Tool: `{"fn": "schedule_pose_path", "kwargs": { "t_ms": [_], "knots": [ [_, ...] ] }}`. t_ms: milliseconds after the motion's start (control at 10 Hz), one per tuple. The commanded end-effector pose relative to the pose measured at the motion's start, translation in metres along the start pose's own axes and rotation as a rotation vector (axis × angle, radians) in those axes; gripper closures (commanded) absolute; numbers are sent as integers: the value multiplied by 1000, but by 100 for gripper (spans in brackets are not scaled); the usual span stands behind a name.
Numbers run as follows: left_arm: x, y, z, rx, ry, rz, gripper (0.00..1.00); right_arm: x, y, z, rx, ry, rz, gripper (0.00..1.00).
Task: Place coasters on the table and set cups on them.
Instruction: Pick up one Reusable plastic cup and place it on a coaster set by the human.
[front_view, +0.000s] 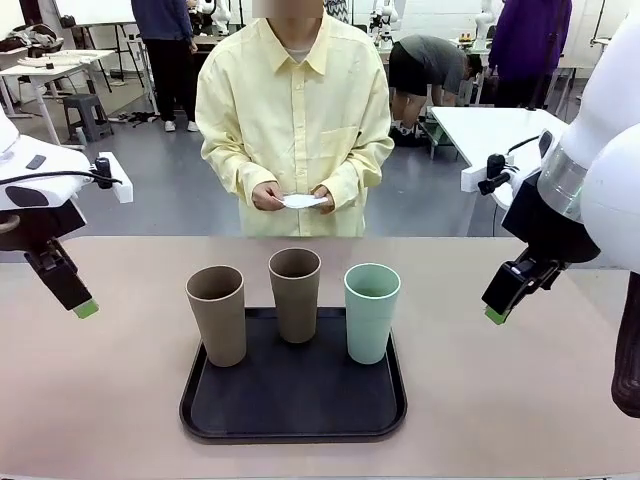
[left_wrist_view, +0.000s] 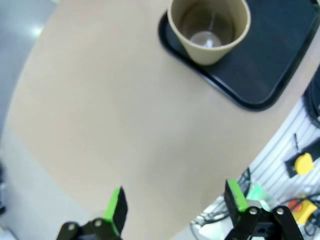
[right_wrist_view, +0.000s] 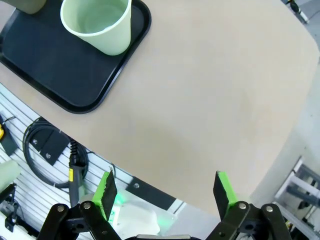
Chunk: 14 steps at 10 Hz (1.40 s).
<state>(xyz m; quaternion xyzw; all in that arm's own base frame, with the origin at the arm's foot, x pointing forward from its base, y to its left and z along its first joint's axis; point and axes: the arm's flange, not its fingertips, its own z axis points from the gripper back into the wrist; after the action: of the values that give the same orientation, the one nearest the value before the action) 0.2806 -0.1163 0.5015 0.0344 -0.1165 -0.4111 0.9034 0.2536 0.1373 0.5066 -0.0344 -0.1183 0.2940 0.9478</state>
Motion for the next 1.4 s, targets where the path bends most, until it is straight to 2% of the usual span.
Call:
{"fn": "schedule_pose_path", "kwargs": {
  "t_ms": [0,100,200,300,400,500,600,800,1000,1300],
  "knots": [
    [0,5,-1,-5,-9,-12,0,3,-2,-5,9,8,15,0],
    [0,0,0,0,0,0,0,0,0,0,0,0,0,0],
    [6,17,3,-47,-57,61,0,10,-19,-1,99,-4,-113,0],
    [9,41,4,-201,-149,136,0,15,-45,-5,270,-43,-180,0],
    [8,56,1,-329,-227,179,0,11,-73,-11,493,-127,-272,0],
    [-1,68,-8,-466,-315,219,0,-3,-88,-16,638,-156,-296,0],
    [-12,95,-14,-655,-418,262,0,-18,-113,-28,882,-260,-328,0],
    [-48,110,-29,-851,-559,400,0,-54,-142,-42,1123,-342,-344,0],
    [-94,136,-37,-894,-630,572,0,-86,-161,-51,1204,-377,-369,0],
    [-140,156,-45,-921,-556,686,0,-125,-171,-64,1229,-352,-413,0]
  ]
}}
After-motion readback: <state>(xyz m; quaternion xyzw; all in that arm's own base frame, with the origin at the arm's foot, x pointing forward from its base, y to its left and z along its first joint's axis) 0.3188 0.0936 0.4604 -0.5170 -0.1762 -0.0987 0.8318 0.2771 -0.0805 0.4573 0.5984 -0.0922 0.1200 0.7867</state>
